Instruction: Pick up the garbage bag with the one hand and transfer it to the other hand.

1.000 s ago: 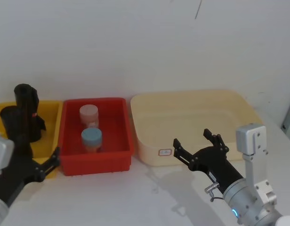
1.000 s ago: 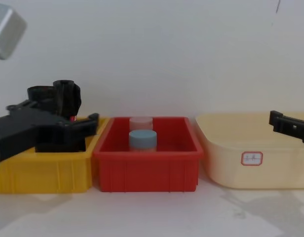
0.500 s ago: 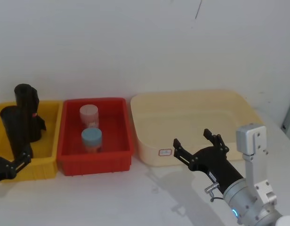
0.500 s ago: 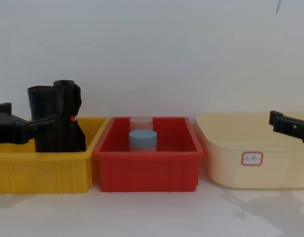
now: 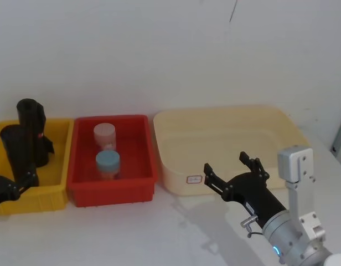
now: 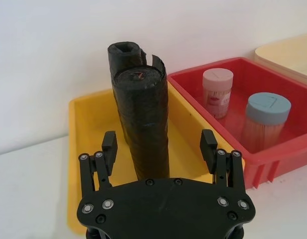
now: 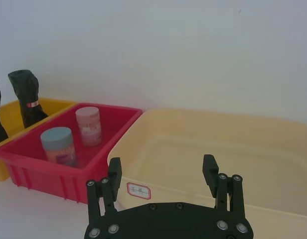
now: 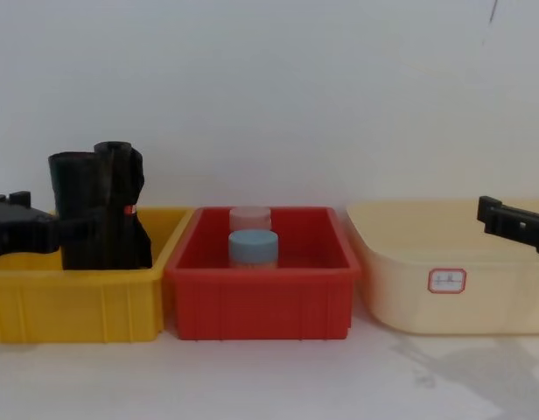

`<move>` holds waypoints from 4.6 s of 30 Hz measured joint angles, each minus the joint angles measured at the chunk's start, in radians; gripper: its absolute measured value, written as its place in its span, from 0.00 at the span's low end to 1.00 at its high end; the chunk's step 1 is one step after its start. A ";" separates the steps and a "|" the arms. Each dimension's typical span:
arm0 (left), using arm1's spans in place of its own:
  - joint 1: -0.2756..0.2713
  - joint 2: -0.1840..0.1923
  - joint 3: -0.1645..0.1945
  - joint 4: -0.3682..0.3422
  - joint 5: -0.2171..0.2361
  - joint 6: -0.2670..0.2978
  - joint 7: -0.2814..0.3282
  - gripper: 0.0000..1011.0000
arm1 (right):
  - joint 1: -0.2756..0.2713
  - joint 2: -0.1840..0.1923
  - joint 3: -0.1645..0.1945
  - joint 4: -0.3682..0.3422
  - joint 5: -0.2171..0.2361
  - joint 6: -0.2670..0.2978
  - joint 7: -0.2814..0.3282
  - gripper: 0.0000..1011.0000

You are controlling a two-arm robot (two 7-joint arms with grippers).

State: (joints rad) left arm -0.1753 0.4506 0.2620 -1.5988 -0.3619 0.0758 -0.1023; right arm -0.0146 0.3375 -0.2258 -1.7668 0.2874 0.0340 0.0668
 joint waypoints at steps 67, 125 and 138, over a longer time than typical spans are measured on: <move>-0.175 -0.079 0.019 0.196 0.090 0.022 -0.066 0.77 | 0.000 0.000 0.000 0.000 0.000 0.000 0.000 0.99; -0.227 -0.045 0.070 -0.119 0.130 0.119 -0.238 0.46 | 0.253 0.139 -0.120 -0.033 0.087 0.144 0.407 0.99; -0.233 -0.077 0.116 -0.135 0.056 0.108 -0.321 0.46 | 0.318 0.131 -0.172 -0.019 0.089 0.185 0.432 0.99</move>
State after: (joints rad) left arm -0.4081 0.3731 0.3777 -1.7340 -0.3054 0.1841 -0.4232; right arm 0.3033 0.4686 -0.3977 -1.7858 0.3768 0.2194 0.4992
